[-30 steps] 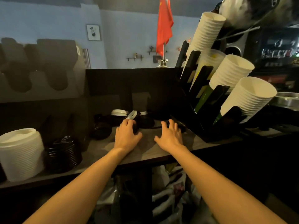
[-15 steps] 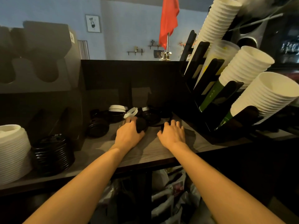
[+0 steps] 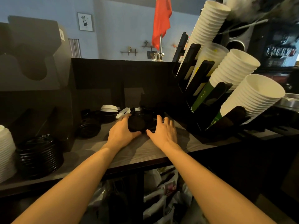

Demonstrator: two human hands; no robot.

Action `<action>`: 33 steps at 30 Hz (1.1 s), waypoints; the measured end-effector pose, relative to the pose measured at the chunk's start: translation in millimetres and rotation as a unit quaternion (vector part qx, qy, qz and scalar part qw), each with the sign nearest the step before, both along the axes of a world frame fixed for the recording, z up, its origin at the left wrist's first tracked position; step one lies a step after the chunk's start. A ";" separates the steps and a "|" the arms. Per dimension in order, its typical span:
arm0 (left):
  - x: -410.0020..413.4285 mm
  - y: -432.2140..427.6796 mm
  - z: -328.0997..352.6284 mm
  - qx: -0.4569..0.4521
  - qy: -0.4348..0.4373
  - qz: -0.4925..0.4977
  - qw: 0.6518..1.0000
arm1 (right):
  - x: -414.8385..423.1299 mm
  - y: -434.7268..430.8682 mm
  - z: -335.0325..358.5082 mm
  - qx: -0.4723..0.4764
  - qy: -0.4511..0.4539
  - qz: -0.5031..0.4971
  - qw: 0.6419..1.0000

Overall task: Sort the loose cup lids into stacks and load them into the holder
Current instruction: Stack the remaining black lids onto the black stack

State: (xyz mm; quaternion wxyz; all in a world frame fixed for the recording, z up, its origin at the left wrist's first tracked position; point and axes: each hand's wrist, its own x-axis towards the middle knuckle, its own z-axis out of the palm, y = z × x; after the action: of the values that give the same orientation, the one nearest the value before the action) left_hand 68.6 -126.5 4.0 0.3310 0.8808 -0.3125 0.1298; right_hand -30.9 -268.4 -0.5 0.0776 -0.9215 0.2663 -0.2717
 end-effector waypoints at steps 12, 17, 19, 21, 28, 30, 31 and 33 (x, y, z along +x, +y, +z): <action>3.1 15.9 1.5 -0.222 0.109 -0.057 0.967 | -2.3 6.5 1.9 -0.011 -0.127 0.060 0.990; 7.2 18.3 3.1 -0.257 0.149 -0.067 0.953 | 1.2 8.4 3.6 0.042 -0.151 0.186 0.970; 8.4 19.5 2.4 -0.270 0.172 -0.079 0.944 | 8.9 14.7 3.7 0.025 -0.133 0.242 0.961; 10.0 20.0 1.9 -0.292 0.215 -0.082 0.928 | 20.6 19.6 2.8 0.014 -0.113 0.260 0.959; 13.6 14.7 11.5 -0.463 0.393 -0.061 0.793 | 31.3 10.9 -1.2 0.027 -0.098 0.257 0.961; 15.0 13.7 11.4 -0.501 0.412 -0.072 0.758 | 28.3 10.7 -0.4 0.034 -0.121 0.261 0.957; 15.6 13.7 11.1 -0.507 0.418 -0.070 0.751 | 27.1 11.2 0.1 0.034 -0.140 0.262 0.954; 17.0 13.9 9.5 -0.503 0.426 -0.067 0.749 | 24.8 12.5 0.7 0.029 -0.167 0.264 0.950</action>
State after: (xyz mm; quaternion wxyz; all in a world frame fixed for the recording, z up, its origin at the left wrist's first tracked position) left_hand 85.6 -112.6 13.5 0.8331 0.5274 -0.0866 -0.1425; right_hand -6.0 -255.9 0.2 0.2166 -0.8978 0.0047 -0.3833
